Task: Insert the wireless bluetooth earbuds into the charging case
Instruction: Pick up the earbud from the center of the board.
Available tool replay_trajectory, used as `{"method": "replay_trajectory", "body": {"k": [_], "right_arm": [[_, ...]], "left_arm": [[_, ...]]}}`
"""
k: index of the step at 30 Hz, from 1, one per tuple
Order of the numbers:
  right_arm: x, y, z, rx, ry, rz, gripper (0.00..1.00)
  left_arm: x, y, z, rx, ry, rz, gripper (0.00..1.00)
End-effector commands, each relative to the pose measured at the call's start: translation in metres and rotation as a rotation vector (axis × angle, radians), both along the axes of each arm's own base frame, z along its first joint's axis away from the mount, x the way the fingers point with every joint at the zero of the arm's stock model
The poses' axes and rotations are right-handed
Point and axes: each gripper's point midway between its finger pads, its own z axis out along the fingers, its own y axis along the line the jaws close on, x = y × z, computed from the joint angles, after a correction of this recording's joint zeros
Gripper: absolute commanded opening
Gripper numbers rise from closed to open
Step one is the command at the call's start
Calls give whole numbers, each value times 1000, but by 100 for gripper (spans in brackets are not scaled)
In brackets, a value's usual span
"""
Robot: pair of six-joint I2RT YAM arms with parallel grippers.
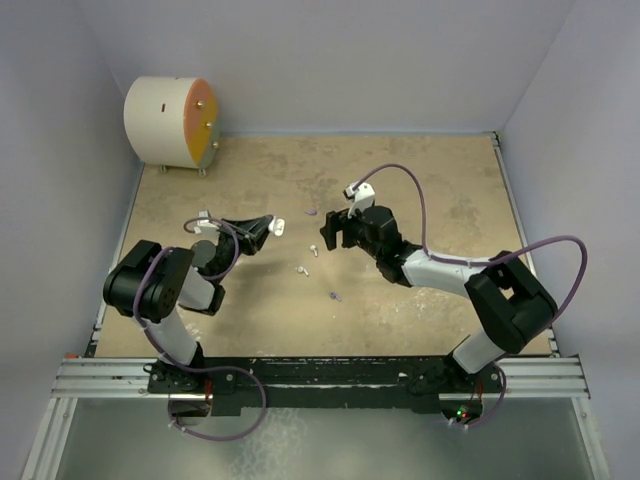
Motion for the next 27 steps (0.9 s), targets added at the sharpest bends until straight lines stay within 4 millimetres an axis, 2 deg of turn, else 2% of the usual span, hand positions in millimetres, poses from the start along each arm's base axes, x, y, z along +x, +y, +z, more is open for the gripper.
{"method": "replay_trajectory", "body": {"k": [1, 7, 12, 24, 27], "right_arm": [[10, 7, 19, 11, -45, -13, 83], [5, 14, 16, 19, -40, 7, 81], [5, 18, 9, 4, -28, 18, 78], [5, 35, -5, -66, 4, 51, 65], [4, 34, -17, -103, 34, 47, 64]], "left_arm": [[-13, 9, 37, -91, -133, 20, 0], [-18, 17, 24, -73, -78, 63, 0], [-20, 17, 19, -43, -66, 70, 0], [-24, 6, 13, 33, -59, 56, 0], [-24, 4, 11, 34, -53, 55, 0]]}}
